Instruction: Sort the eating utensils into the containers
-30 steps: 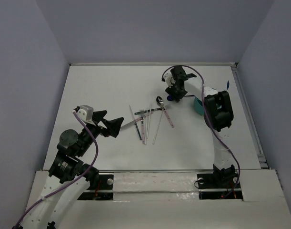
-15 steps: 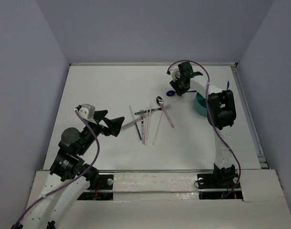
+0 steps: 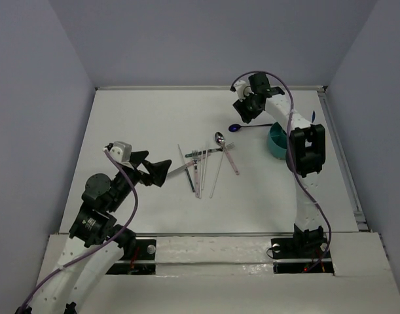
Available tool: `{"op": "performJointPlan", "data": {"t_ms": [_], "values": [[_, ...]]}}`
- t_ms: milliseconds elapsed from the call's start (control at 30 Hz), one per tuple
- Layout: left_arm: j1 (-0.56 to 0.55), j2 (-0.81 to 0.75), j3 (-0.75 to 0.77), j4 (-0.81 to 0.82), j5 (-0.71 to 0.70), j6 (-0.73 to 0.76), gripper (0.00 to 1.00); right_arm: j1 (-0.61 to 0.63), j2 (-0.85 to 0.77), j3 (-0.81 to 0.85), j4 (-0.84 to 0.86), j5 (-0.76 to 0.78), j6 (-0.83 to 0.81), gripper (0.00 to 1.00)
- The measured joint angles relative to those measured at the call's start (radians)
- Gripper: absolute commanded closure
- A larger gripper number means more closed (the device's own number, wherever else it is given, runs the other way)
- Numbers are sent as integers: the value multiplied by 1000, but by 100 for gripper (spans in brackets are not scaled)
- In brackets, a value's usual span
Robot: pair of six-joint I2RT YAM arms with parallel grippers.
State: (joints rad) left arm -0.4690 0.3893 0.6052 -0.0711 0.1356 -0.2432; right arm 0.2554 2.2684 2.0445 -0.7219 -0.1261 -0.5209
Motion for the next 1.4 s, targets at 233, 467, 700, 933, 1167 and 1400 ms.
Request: {"op": "performJointPlan", "data": {"t_ms": [233, 467, 700, 933, 1167, 1400], "values": [[0, 22, 0, 0, 0, 3, 1, -25, 113, 53, -65, -64, -11, 42], [7, 43, 0, 0, 8, 5, 1, -32, 153, 76, -91, -91, -20, 41], [13, 58, 0, 4, 22, 7, 1, -32, 179, 113, -101, -119, -20, 57], [19, 59, 0, 10, 31, 7, 1, -36, 173, 85, -28, -138, 16, 85], [19, 59, 0, 15, 37, 6, 1, -37, 176, 74, 50, -136, 104, 70], [28, 54, 0, 16, 40, 6, 1, -31, 180, 74, 90, -88, 152, 65]]}}
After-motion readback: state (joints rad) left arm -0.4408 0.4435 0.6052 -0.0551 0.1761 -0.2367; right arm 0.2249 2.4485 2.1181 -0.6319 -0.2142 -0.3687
